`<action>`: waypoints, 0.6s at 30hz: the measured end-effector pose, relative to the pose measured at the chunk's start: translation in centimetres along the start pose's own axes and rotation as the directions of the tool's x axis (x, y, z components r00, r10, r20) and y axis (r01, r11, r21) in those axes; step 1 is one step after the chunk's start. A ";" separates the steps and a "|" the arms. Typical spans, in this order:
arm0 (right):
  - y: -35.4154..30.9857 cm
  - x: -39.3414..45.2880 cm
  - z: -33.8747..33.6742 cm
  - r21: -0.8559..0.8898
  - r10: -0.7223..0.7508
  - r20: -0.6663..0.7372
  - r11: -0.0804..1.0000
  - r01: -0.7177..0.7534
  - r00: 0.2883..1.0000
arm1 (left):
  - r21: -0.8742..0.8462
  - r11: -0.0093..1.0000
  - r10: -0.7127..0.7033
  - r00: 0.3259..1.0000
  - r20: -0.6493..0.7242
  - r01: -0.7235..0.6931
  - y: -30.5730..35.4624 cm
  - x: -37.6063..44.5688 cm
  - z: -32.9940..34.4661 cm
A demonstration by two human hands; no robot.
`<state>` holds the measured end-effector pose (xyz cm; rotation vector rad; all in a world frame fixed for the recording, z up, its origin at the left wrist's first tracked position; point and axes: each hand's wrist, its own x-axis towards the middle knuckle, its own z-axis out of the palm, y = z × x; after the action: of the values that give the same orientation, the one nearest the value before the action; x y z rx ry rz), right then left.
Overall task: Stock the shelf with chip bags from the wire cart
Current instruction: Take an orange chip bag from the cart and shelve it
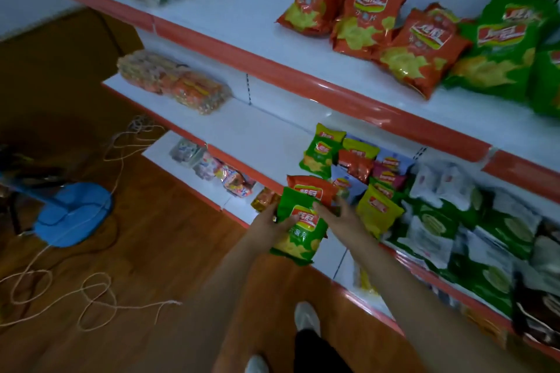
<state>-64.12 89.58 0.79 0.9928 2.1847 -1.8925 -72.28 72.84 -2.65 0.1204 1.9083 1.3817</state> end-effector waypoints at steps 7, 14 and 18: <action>-3.0 18.4 -2.3 -0.363 -0.116 -0.024 0.927 0.099 0.993 | 0.025 0.999 0.046 0.999 -0.024 -0.045 1.4 17.2 -1.1; -2.2 28.3 -2.2 -0.711 -0.066 0.004 0.702 0.049 0.998 | 0.391 0.919 0.089 0.993 -0.082 -0.050 -1.9 28.9 0.9; -1.2 28.0 -2.0 -0.791 -0.016 -0.029 0.611 -0.014 0.999 | 0.552 0.812 0.049 0.921 -0.386 0.188 -2.6 28.5 2.6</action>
<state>-86.06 102.89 -10.62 0.8026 2.6000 -0.6679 -89.84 87.57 -19.99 0.0734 2.5993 0.7540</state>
